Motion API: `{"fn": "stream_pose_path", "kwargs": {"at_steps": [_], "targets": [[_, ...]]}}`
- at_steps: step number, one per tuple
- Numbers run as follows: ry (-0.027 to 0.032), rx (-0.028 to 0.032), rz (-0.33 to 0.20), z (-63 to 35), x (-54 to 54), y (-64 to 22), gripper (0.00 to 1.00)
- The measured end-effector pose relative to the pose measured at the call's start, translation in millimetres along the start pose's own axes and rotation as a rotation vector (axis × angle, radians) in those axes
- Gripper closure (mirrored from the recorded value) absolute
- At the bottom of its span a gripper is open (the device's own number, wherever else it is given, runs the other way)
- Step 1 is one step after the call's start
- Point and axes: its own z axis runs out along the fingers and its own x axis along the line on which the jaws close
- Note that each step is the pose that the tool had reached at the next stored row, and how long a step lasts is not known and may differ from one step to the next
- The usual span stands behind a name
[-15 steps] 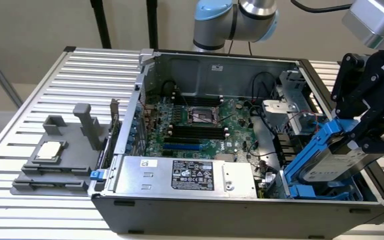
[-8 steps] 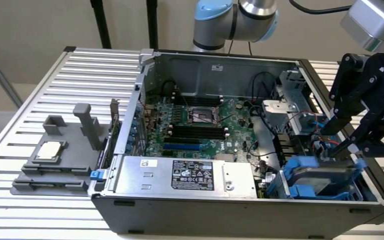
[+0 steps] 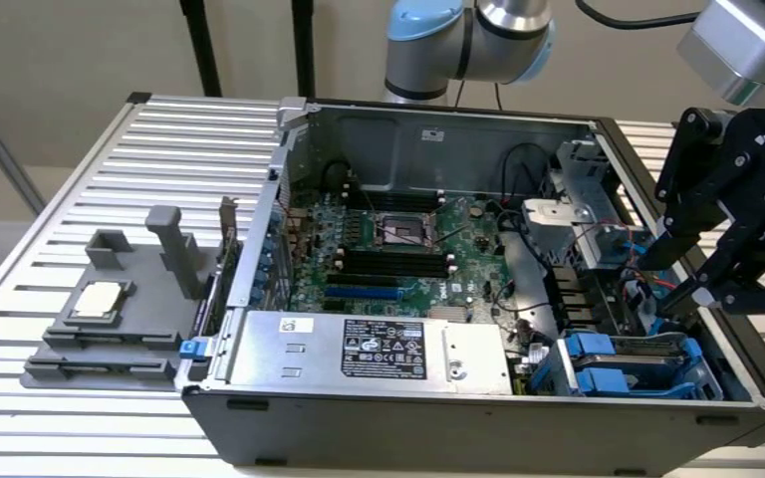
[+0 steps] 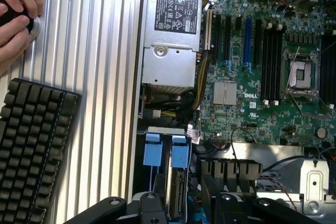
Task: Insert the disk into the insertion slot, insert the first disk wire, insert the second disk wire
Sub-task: 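Insert the disk into the insertion slot, then insert the first disk wire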
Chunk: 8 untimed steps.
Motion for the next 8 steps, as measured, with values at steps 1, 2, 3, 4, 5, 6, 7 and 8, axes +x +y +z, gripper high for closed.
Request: {"fn": "stream_pose_path", "kwargs": {"at_steps": [1, 2, 3, 4, 5, 6, 7, 8], "targets": [[0.0, 0.0, 0.0, 0.0, 0.0, 0.2, 0.6], [0.0, 0.0, 0.0, 0.0, 0.0, 0.1, 0.6], [0.0001, 0.0, 0.0, 0.0, 0.0, 0.1, 0.6], [0.0, 0.0, 0.0, 0.0, 0.0, 0.0, 0.6], [0.0, 0.0, 0.0, 0.0, 0.0, 0.0, 0.6], [0.0, 0.0, 0.0, 0.0, 0.0, 0.0, 0.6], [0.0, 0.0, 0.0, 0.0, 0.0, 0.0, 0.6], [0.0, 0.0, 0.0, 0.0, 0.0, 0.0, 0.6]]}}
